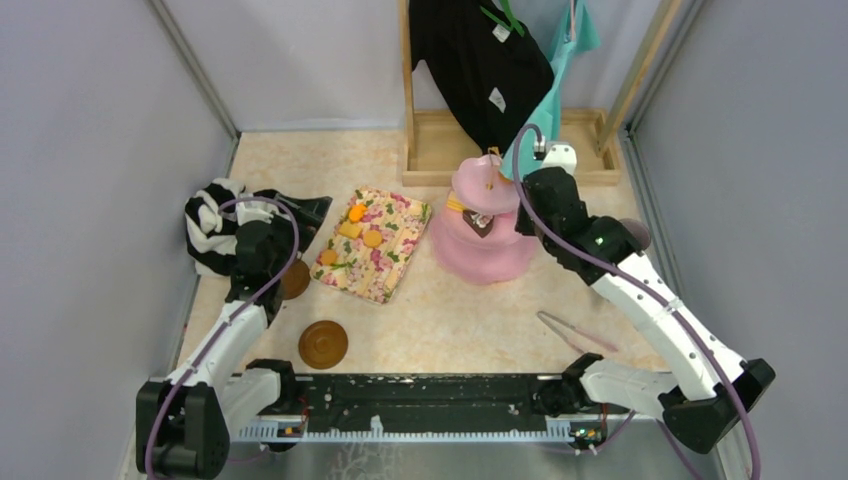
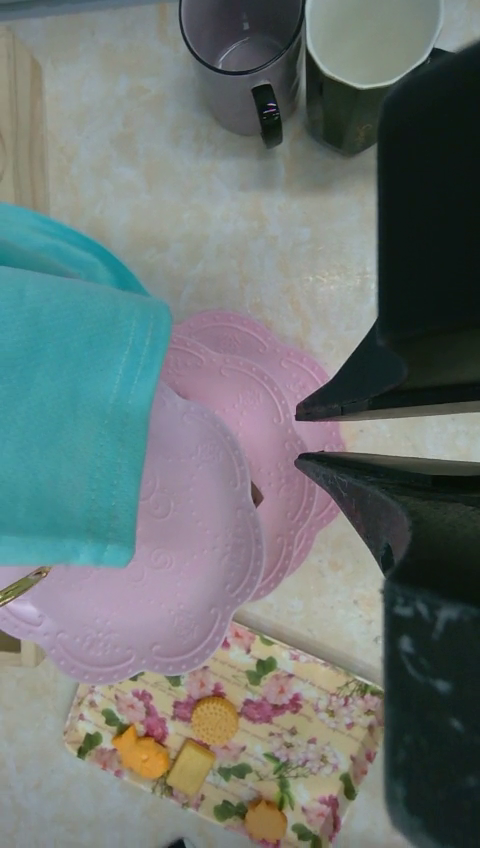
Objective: Serve the afternoon tea
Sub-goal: Adjust the distractor at the center of the board, then pick up the clamp from the center of the board.
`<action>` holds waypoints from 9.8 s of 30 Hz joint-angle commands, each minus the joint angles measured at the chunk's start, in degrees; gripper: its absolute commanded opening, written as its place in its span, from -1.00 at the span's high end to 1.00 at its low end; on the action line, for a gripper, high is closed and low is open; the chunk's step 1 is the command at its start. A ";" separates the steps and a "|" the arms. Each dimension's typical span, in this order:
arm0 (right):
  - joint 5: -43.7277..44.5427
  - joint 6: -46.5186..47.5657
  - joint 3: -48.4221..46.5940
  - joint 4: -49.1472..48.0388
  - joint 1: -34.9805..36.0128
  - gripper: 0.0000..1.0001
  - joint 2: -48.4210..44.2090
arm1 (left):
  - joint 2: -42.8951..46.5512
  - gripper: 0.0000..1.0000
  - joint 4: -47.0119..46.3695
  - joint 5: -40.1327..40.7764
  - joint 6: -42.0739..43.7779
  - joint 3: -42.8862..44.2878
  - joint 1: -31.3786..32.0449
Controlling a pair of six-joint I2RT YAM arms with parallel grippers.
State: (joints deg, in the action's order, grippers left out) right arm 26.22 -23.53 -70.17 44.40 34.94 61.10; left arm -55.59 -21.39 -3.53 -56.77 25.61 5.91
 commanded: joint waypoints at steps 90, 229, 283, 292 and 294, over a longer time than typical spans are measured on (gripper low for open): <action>-0.67 6.64 -63.01 -4.04 -42.01 0.06 39.67 | -17.02 -0.89 -4.10 6.91 2.68 11.90 11.58; -0.56 -69.13 45.05 -1.37 -11.05 0.31 -4.87 | -3.20 -0.91 -13.15 -4.73 1.34 -1.43 11.84; 3.18 -41.03 30.70 -7.26 31.18 1.00 5.19 | 1.58 -0.91 -3.16 0.77 5.40 5.80 11.84; 6.52 -45.74 27.47 -2.79 37.85 1.00 8.90 | 2.32 -0.91 -3.21 -0.28 4.89 6.13 11.84; 6.57 -46.89 27.41 -2.05 39.02 1.00 8.91 | 2.35 -0.91 -3.46 -0.79 4.60 6.13 11.84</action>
State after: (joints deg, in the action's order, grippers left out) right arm 29.63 -67.85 -39.94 40.42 71.99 70.24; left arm -54.00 -24.25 -3.29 -52.62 30.09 17.39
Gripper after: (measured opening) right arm 0.006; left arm 0.956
